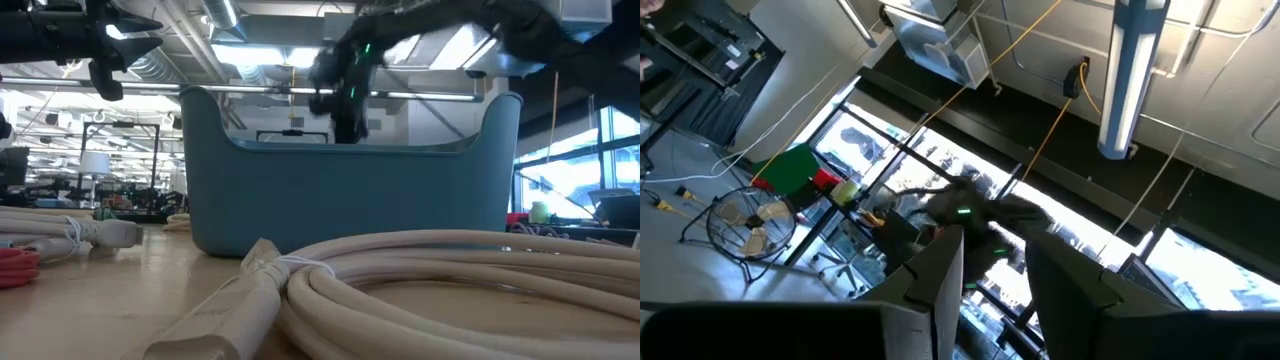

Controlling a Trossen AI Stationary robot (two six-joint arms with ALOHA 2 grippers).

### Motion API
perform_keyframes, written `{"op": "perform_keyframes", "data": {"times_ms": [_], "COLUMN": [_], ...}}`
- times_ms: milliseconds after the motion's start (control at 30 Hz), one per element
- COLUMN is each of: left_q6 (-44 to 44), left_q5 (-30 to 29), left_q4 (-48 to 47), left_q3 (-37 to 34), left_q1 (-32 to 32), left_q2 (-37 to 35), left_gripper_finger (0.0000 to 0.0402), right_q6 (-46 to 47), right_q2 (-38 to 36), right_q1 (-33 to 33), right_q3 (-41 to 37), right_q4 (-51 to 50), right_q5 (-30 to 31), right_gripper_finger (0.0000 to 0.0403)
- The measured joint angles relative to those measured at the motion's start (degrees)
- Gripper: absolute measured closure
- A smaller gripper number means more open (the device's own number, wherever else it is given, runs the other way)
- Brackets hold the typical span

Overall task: Pick & Place USB Port
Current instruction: Put the white charger cable into the transparent bin

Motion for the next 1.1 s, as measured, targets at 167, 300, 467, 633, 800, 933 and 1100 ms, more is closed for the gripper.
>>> {"op": "perform_keyframes", "data": {"times_ms": [167,300,467,633,800,933,1100], "left_q6": [0.0,0.0,0.0,0.0,0.0,-3.5,-4.2], "left_q5": [0.1,0.0,0.0,0.1,0.0,-0.3,-0.4], "left_q4": [0.0,0.0,0.0,0.0,0.2,0.2,-0.6], "left_q3": [0.0,0.0,0.0,0.0,0.0,0.0,0.0], "left_q1": [0.0,0.0,0.0,0.0,0.0,0.0,0.0], "left_q2": [0.0,0.0,0.0,0.0,0.0,0.0,0.0], "left_gripper_finger": [0.0297,0.0297,0.0297,0.0297,0.0297,0.0297,0.0297], "right_q6": [2.5,1.7,2.9,5.8,9.9,10.8,11.7], "right_q2": [-4.1,-6.2,-5.5,-4.6,-4.3,-4.2,-4.2], "right_q1": [4.5,7.6,10.9,12.7,12.9,13.0,13.0], "right_q3": [-2.1,-1.9,-2.0,-2.8,-9.8,-17.3,-23.9], "right_q4": [-3.8,-6.1,-6.4,-1.8,3.6,7.3,12.2], "right_q5": [-8.8,-8.8,-9.0,-6.3,-6.3,-6.3,-6.1], "right_gripper_finger": [0.0402,0.0402,0.0402,0.0403,0.0403,0.0403,0.0403]}}
